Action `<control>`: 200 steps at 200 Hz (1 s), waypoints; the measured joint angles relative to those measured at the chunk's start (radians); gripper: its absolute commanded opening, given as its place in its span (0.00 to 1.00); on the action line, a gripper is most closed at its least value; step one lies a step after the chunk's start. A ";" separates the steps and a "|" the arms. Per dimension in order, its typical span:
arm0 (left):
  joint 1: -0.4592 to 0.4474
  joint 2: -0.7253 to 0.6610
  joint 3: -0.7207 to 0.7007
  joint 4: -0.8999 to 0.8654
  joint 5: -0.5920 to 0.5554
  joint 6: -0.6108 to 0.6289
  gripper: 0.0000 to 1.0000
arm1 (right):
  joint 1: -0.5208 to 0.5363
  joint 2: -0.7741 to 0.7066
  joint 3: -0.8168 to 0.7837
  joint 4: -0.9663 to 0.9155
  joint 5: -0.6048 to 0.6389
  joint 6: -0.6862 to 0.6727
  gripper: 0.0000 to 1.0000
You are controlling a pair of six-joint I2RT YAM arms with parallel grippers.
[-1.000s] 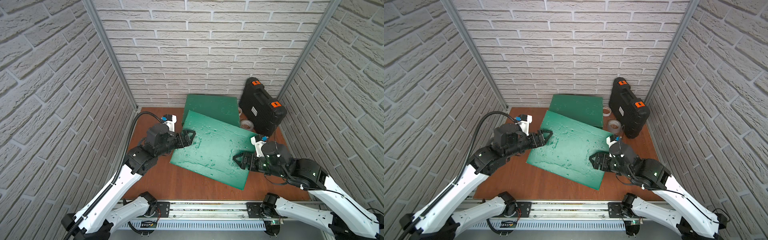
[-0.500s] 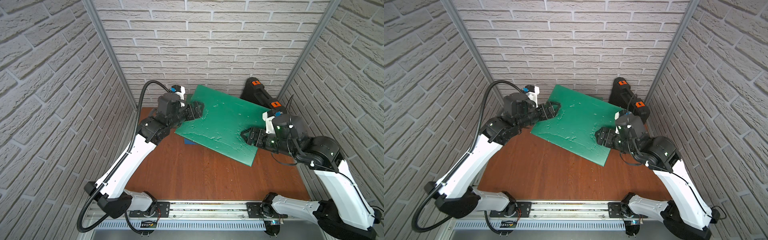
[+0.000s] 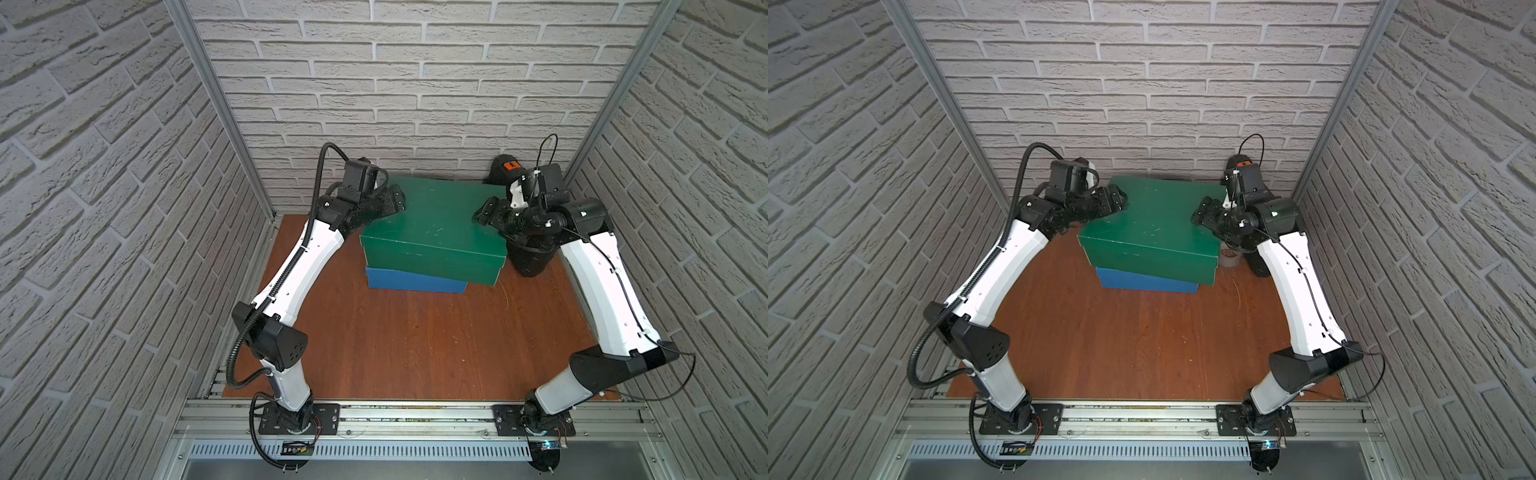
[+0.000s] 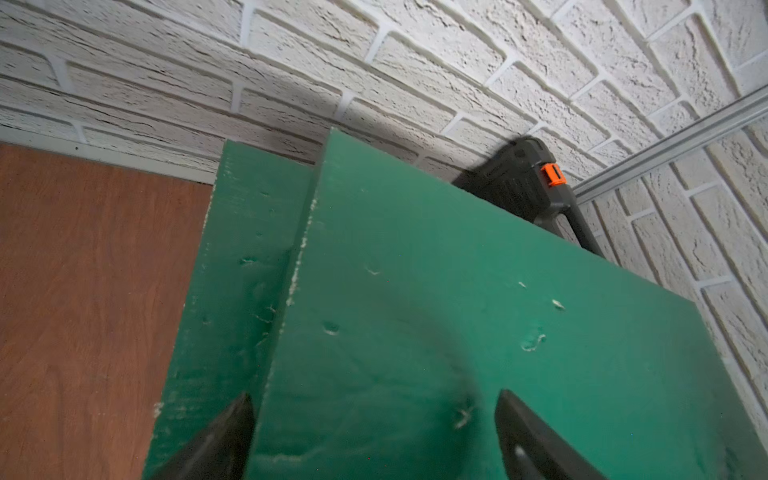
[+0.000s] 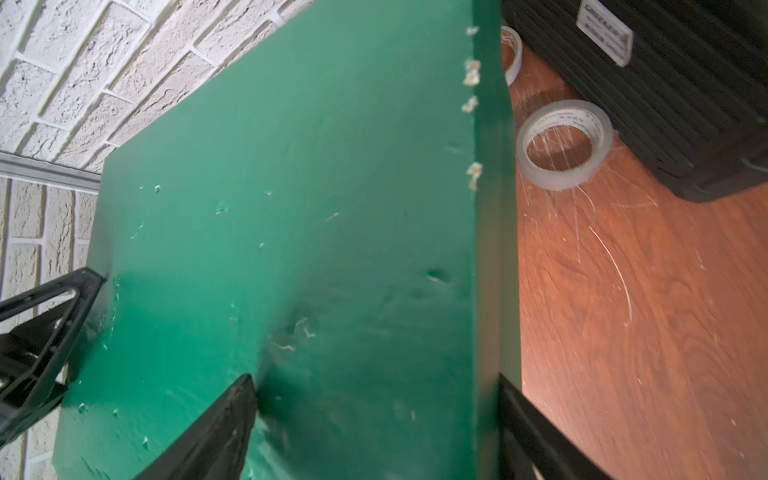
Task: Stack the shoeboxes
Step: Place the shoebox at the shoebox.
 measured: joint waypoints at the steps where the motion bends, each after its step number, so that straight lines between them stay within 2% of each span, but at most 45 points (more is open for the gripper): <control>1: 0.001 0.002 0.002 0.000 0.000 -0.002 0.89 | -0.002 0.004 0.003 0.001 -0.003 0.000 0.83; 61: 0.025 0.042 0.034 0.025 0.023 -0.014 0.90 | -0.069 0.095 0.040 0.042 -0.079 -0.056 0.83; 116: 0.045 0.041 0.022 0.055 0.077 -0.007 0.98 | -0.106 0.136 0.040 0.109 -0.104 -0.103 0.92; 152: 0.078 0.038 0.010 0.073 0.137 0.011 0.98 | -0.105 0.172 0.084 0.119 -0.102 -0.139 1.00; 200: 0.130 0.013 -0.012 0.073 0.225 0.051 0.98 | -0.105 0.193 0.119 0.134 -0.100 -0.185 1.00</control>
